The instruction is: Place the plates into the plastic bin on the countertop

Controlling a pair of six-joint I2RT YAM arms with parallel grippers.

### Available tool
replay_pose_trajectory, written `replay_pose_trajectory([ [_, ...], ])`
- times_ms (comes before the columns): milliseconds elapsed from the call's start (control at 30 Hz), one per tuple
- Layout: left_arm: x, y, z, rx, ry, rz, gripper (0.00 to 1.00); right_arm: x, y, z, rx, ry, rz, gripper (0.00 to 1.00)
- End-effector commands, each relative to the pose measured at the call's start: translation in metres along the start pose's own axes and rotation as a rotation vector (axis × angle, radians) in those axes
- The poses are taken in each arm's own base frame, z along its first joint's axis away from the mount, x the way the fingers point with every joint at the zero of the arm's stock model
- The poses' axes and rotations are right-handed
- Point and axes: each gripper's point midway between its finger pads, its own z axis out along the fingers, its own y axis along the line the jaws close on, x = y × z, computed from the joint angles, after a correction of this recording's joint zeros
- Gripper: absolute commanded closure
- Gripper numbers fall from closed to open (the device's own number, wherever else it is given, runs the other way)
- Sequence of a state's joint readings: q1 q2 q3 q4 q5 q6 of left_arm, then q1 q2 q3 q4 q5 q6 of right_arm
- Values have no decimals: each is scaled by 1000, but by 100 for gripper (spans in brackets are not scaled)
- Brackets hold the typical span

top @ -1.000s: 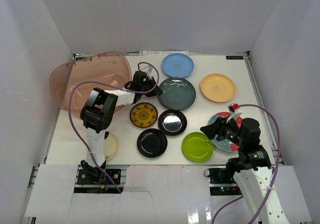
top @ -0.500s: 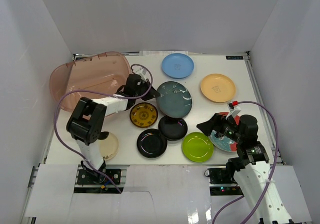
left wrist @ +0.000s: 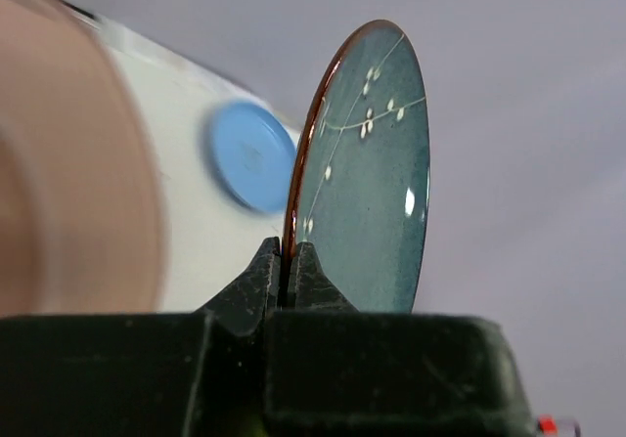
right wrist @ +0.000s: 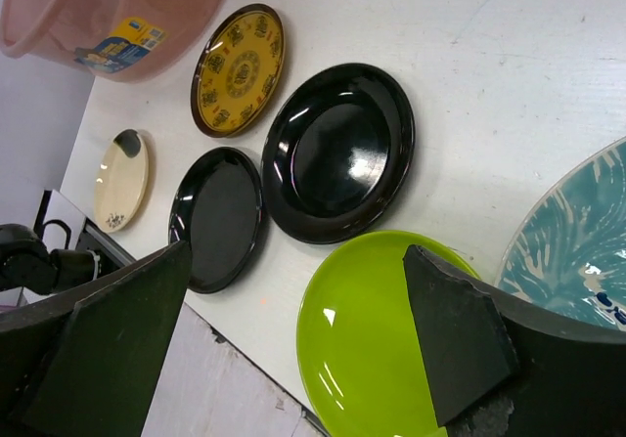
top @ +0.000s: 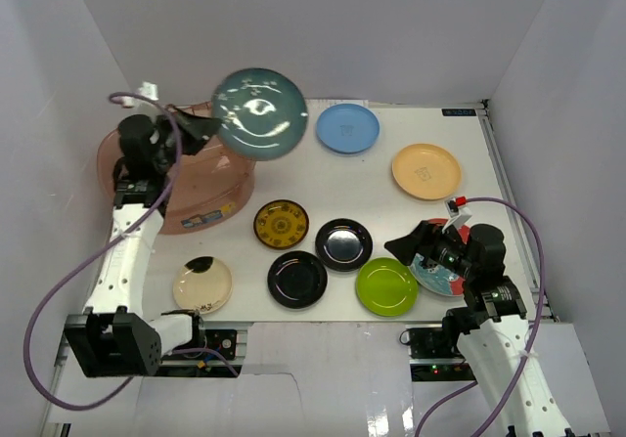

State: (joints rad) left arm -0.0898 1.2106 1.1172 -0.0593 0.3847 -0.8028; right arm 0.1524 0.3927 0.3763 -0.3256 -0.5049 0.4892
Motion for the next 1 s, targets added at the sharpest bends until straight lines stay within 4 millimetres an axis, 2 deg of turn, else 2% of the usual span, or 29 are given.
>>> replay_pose_trajectory([
  [0,-61,24,-47,-120,-153,-81,100,-7,9,0,-34,-2,-36,4],
  [33,-80,45,-63,-183,-210,-92,100,-7,10,0,-43,1,-40,5],
  [67,-81,60,-70,-241,-215,-98,100,-6,11,0,-49,4,-41,5],
  [133,-101,87,-87,-384,-321,-70,100,-3,14,-2,-65,18,-43,5],
  [200,-109,108,-95,-461,-373,-65,100,3,11,-3,-62,27,-40,5],
  [267,-107,129,-92,-524,-363,-69,100,7,8,-3,-52,20,-45,5],
  [467,-76,193,-72,-645,-244,-83,100,5,13,-4,-75,9,-39,6],
  [633,-53,224,-57,-669,-150,-109,100,1,13,-5,-63,2,-57,6],
  [800,-27,249,-50,-698,-81,-145,100,3,10,-5,-57,3,-55,6],
  [900,-21,252,-51,-697,-74,-154,67,5,8,-4,-52,8,-49,6],
  [933,-22,251,-52,-692,-78,-149,43,5,8,-4,-50,7,-46,6],
  [967,-22,250,-52,-691,-82,-145,32,5,7,-3,-49,6,-46,6],
])
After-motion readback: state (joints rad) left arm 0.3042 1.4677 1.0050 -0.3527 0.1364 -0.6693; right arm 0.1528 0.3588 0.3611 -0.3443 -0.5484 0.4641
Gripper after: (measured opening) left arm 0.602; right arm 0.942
